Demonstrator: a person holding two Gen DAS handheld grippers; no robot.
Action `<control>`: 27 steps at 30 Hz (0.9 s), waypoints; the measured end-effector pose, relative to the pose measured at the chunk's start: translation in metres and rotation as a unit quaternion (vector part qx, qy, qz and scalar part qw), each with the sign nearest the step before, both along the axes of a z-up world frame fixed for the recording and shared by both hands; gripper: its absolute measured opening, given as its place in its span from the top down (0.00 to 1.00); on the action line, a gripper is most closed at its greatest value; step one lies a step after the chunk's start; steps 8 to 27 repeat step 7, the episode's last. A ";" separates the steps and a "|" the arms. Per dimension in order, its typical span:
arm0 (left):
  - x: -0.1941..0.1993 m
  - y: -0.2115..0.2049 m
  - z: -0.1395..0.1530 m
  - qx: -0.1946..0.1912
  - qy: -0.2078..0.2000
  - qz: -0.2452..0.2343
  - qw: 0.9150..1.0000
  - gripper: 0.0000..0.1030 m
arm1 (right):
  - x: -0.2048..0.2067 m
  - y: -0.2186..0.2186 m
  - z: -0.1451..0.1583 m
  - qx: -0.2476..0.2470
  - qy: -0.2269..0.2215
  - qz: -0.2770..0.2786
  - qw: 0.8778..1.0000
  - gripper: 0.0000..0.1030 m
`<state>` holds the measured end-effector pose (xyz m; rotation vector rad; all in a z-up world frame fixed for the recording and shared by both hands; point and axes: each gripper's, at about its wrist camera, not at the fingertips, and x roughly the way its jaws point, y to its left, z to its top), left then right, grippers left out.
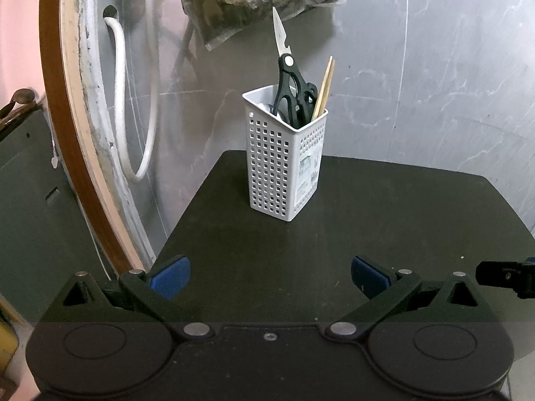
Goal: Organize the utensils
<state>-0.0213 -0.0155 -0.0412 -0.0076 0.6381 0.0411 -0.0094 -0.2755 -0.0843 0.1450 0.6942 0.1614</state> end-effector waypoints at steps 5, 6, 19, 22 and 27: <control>0.004 -0.002 -0.002 0.002 0.004 0.002 1.000 0.01 | 0.008 -0.002 -0.004 0.002 0.007 0.004 1.000 0.00; 0.005 -0.003 -0.003 0.002 0.005 0.003 1.000 0.01 | 0.010 -0.002 -0.005 0.002 0.008 0.005 1.000 0.00; 0.006 -0.003 -0.003 0.002 0.007 0.004 1.000 0.01 | 0.011 -0.002 -0.005 0.003 0.009 0.006 1.000 0.00; 0.006 -0.003 -0.003 0.002 0.007 0.004 1.000 0.01 | 0.011 -0.002 -0.005 0.003 0.009 0.006 1.000 0.00; 0.006 -0.003 -0.003 0.002 0.007 0.004 1.000 0.01 | 0.011 -0.002 -0.005 0.003 0.009 0.006 1.000 0.00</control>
